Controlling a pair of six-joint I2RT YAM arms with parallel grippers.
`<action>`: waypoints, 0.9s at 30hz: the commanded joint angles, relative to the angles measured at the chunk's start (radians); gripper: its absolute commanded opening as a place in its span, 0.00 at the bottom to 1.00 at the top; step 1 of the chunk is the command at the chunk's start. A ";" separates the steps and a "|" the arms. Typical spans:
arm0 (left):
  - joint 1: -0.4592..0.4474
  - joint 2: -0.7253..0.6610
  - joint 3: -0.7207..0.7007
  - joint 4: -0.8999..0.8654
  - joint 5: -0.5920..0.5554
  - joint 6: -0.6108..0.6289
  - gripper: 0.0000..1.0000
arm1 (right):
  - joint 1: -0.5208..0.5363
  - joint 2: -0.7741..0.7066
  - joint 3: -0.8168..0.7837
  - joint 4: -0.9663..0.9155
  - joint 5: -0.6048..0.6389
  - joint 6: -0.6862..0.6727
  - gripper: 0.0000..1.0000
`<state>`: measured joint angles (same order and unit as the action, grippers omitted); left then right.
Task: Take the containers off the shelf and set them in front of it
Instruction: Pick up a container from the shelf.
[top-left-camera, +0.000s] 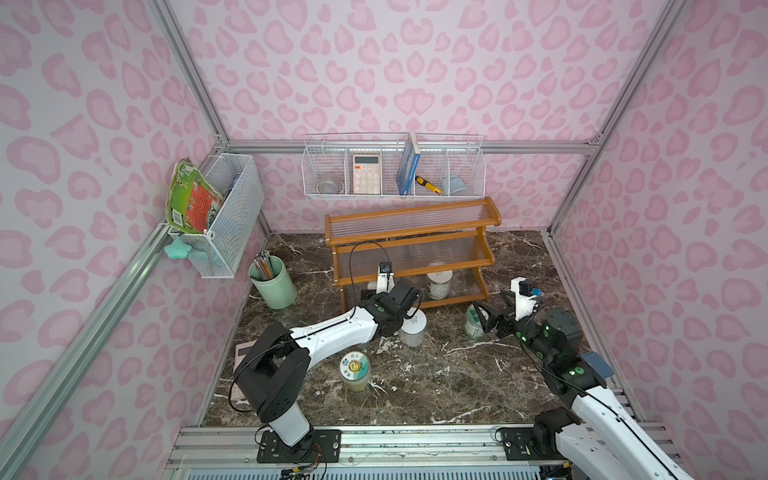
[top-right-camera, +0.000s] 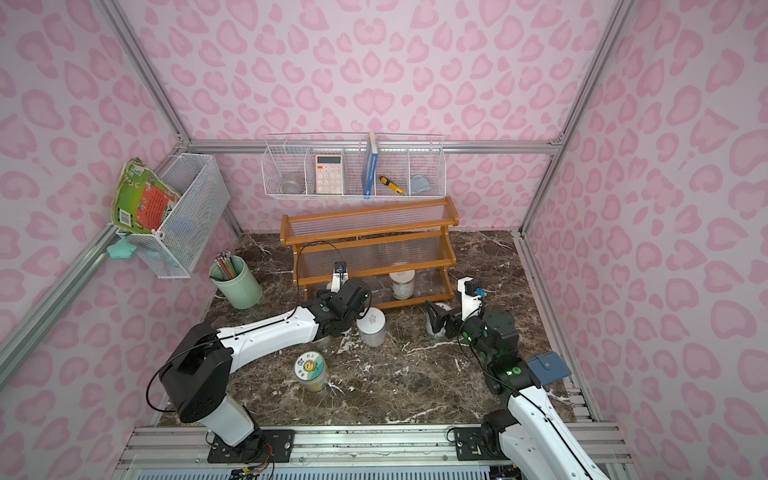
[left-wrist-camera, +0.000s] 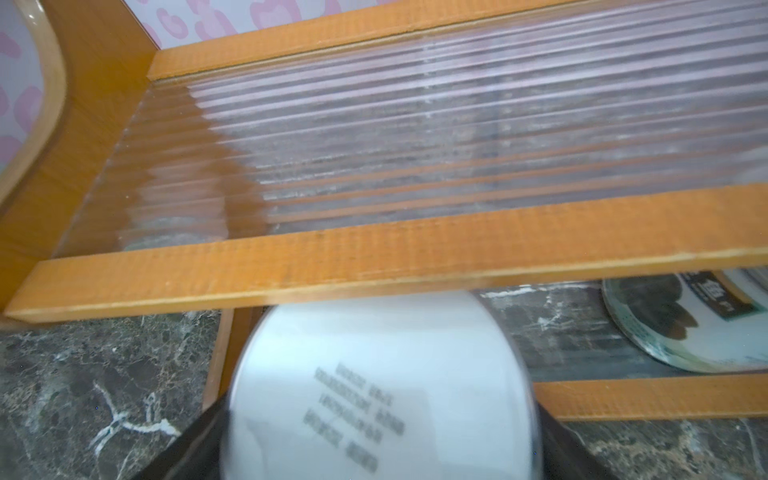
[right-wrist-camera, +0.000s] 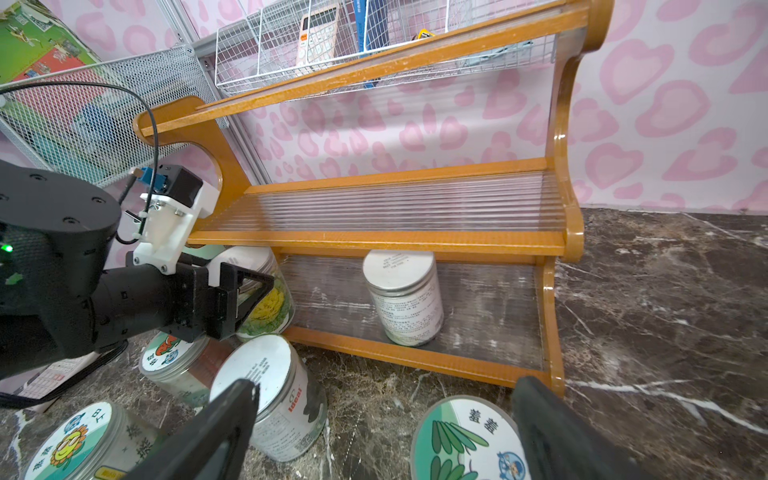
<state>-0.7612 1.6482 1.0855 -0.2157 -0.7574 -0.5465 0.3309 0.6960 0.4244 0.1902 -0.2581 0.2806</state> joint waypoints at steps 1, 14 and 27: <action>-0.010 -0.020 0.000 -0.035 -0.043 -0.025 0.69 | 0.000 -0.008 0.007 -0.009 -0.004 -0.001 0.99; -0.088 -0.091 0.026 -0.143 -0.108 -0.050 0.69 | 0.000 -0.034 0.008 -0.027 -0.009 0.002 0.99; -0.204 -0.176 0.061 -0.264 -0.145 -0.076 0.68 | 0.000 -0.044 0.023 -0.044 -0.008 0.003 0.99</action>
<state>-0.9451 1.4811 1.1320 -0.4389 -0.8680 -0.6067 0.3309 0.6563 0.4381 0.1471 -0.2649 0.2836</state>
